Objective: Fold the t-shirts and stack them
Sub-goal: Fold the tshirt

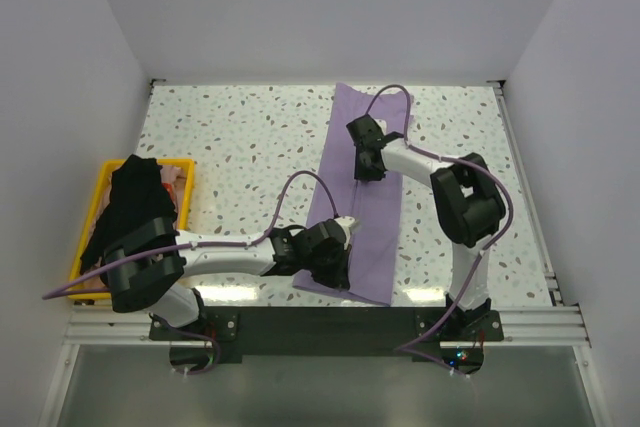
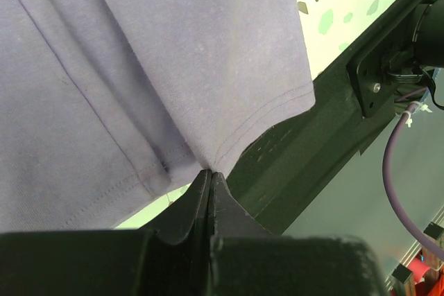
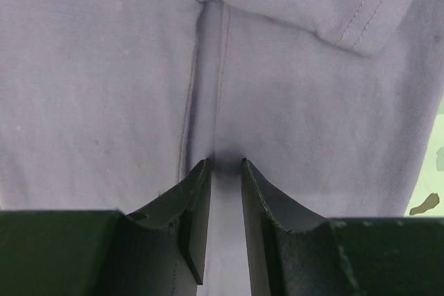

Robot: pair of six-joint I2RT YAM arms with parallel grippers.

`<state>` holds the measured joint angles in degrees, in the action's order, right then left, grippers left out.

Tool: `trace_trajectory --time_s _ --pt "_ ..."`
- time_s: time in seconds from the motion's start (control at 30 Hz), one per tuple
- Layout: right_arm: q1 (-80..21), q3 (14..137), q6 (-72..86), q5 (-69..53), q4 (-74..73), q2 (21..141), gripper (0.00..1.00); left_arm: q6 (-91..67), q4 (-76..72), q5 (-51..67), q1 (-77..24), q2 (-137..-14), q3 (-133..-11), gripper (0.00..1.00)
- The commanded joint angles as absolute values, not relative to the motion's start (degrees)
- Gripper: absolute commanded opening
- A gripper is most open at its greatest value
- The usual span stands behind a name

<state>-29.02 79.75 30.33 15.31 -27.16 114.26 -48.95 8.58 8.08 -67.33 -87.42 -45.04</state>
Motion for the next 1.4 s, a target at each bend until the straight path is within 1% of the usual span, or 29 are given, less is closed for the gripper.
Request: trace_trajectory --time_s 0.0,0.2,0.43,0.53,0.9,1.37 --pt "-29.36 82.0 29.53 17.93 -28.39 114.52 0.28 -49.75 6.51 8.26 -67.76 -86.84 -43.86 0.0" --pt "-29.36 82.26 29.62 18.55 -28.65 114.17 0.23 -49.57 6.59 8.35 -67.76 -86.84 -43.77 0.0" --pt "-29.36 83.23 29.62 18.37 -29.44 113.64 0.1 -49.75 6.33 8.35 -67.76 -86.75 -43.33 0.0" --pt "-29.36 83.76 29.53 17.93 -29.79 113.03 0.07 -49.75 6.24 8.44 -67.76 -86.49 -43.24 0.0" --pt "-29.36 86.04 29.53 15.73 -30.41 111.53 0.06 -50.45 6.68 7.65 -67.76 -85.17 -42.37 0.0" --pt "-29.36 87.19 29.62 14.68 -30.32 112.94 0.06 -50.8 7.65 6.77 -67.76 -84.46 -41.57 0.0"
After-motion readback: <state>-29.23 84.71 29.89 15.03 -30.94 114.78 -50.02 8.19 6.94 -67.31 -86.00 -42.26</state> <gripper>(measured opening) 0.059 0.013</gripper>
